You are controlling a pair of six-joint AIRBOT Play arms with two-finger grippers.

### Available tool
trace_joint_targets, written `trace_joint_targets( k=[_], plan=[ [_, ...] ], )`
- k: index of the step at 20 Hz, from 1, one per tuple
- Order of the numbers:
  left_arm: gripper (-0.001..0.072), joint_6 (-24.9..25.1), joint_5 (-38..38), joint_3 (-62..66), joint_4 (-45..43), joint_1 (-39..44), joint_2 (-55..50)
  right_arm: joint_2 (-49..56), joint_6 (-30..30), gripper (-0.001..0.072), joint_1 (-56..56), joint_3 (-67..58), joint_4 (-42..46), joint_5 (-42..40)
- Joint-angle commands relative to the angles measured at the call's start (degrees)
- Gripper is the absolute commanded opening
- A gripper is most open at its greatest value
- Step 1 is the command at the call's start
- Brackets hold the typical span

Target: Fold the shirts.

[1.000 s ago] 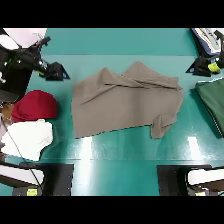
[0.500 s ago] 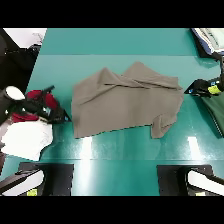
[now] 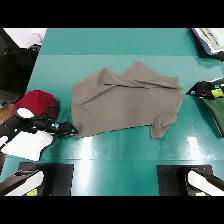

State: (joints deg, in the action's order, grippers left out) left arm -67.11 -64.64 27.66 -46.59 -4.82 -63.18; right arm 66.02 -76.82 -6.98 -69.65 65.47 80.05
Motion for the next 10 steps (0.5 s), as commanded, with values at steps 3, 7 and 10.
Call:
trace_joint_targets(
  k=[3,7,10],
  plan=[
    [0.0353,-0.85,6.78,0.2,3.96,6.47,0.09,-0.46,-0.02,0.0432,-0.74,0.11,0.07,0.63],
    [0.0027,-1.03,1.38,9.66,0.26,6.43,0.09,-0.46,-0.04,0.0432,-6.38,1.03,0.13,4.07],
    [0.0028,-1.03,-2.54,18.64,-1.42,6.43,0.09,-0.5,0.0,0.0432,-11.93,9.51,0.04,1.64]
  ],
)
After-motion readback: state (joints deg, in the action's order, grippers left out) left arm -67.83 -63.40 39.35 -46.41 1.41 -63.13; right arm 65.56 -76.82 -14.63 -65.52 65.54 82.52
